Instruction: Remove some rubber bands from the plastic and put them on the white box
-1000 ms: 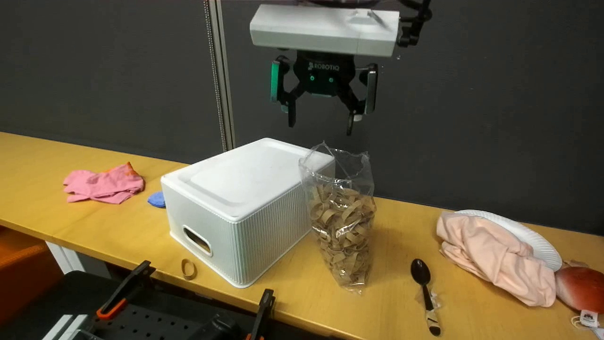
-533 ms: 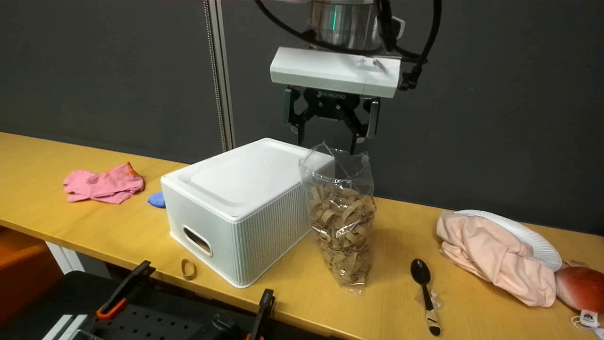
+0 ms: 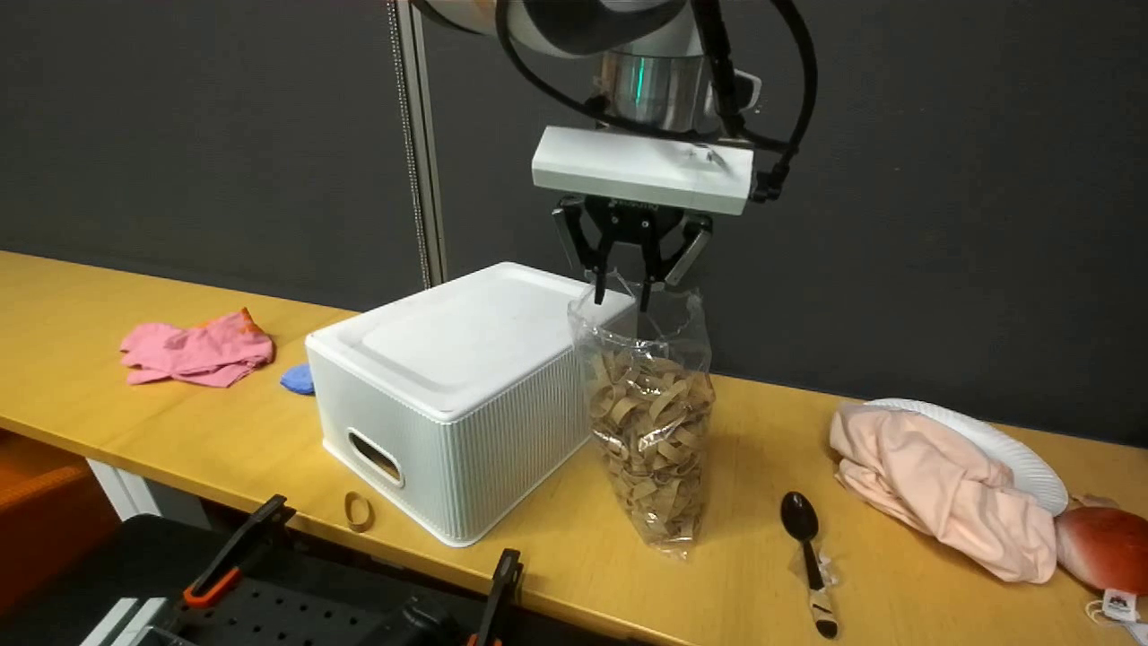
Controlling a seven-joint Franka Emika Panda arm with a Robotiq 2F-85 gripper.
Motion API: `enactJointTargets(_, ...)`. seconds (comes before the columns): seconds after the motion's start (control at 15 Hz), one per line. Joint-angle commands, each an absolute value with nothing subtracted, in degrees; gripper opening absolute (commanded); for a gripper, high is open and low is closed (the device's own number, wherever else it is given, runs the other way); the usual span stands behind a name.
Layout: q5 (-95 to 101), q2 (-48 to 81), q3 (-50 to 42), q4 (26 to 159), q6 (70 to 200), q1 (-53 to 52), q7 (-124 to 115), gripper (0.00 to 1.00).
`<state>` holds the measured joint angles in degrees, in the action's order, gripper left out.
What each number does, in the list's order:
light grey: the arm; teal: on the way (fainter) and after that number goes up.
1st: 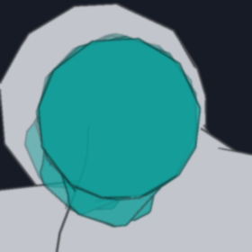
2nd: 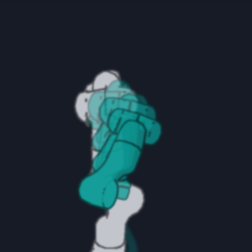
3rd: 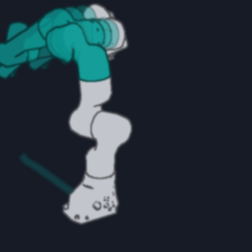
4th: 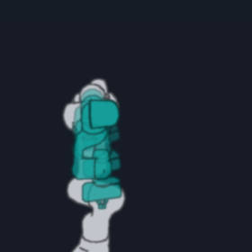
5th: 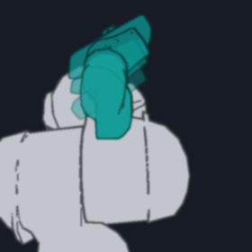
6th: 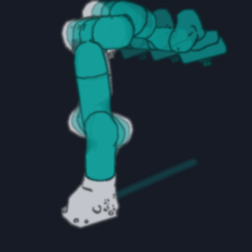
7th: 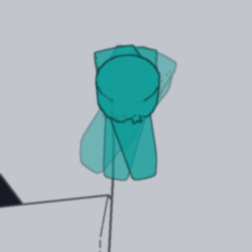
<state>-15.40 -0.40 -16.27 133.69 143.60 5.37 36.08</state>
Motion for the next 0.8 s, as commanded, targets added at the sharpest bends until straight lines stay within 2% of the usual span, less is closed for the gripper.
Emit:
enactJointTargets(0.0,-17.30,0.84,-13.98,132.41,144.17,7.63,37.84,0.17)
enactJointTargets(0.13,-17.04,1.06,-13.76,132.99,144.31,8.36,37.77,0.02)
enactJointTargets(0.2,-16.97,1.04,-13.68,133.24,144.38,8.66,37.70,0.00)
enactJointTargets(0.73,-17.02,3.65,-13.60,133.53,144.55,11.43,37.29,0.00)
